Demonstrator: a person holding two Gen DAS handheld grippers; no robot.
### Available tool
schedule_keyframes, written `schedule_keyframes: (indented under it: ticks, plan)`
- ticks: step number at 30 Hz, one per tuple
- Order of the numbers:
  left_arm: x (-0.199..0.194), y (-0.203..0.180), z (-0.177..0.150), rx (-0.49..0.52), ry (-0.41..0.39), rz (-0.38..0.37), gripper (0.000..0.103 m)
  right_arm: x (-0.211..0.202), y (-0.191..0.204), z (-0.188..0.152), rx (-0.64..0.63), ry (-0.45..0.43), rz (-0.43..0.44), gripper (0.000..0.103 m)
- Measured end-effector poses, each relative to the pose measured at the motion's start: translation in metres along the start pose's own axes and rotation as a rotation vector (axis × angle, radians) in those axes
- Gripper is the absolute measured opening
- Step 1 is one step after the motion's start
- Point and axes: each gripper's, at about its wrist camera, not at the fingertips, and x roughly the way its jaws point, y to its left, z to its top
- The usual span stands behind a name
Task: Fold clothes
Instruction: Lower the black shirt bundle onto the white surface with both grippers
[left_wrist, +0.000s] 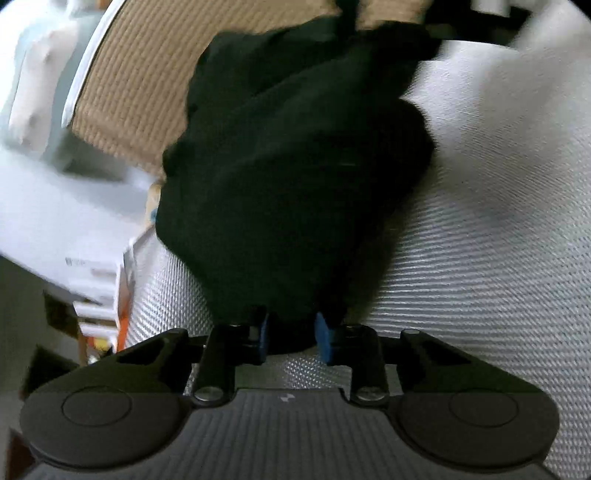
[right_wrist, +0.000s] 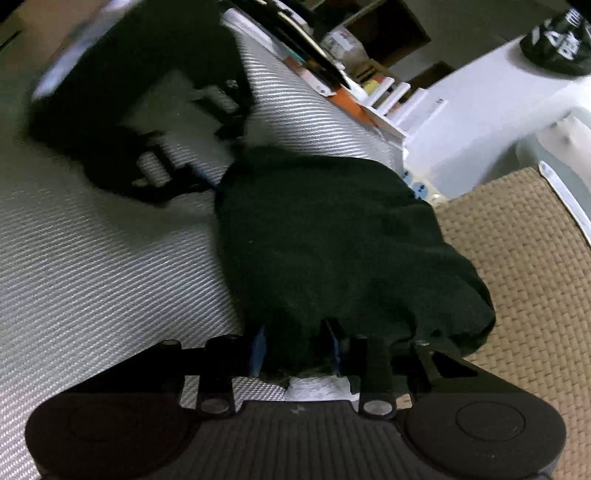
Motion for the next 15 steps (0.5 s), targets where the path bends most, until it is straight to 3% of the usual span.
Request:
schedule_keyframes:
  ticks: [3,6,10,15]
  plan:
    - [0.005,0.009,0.001,-0.033,0.008,0.011,0.028,-0.004,-0.010,0.000,0.042,-0.016,0.019,0.037]
    - [0.004,0.004,-0.001,-0.001,0.000,0.022,0.027,-0.013,-0.022,-0.002,0.078,-0.042,0.044,0.037]
    - [0.000,0.003,-0.002,-0.011,-0.011,0.024,0.023,-0.027,-0.050,-0.001,0.199,-0.114,0.079,0.038]
    - [-0.003,0.002,0.000,-0.012,-0.020,0.032,0.022,-0.006,-0.085,0.004,0.416,-0.141,-0.002,0.039]
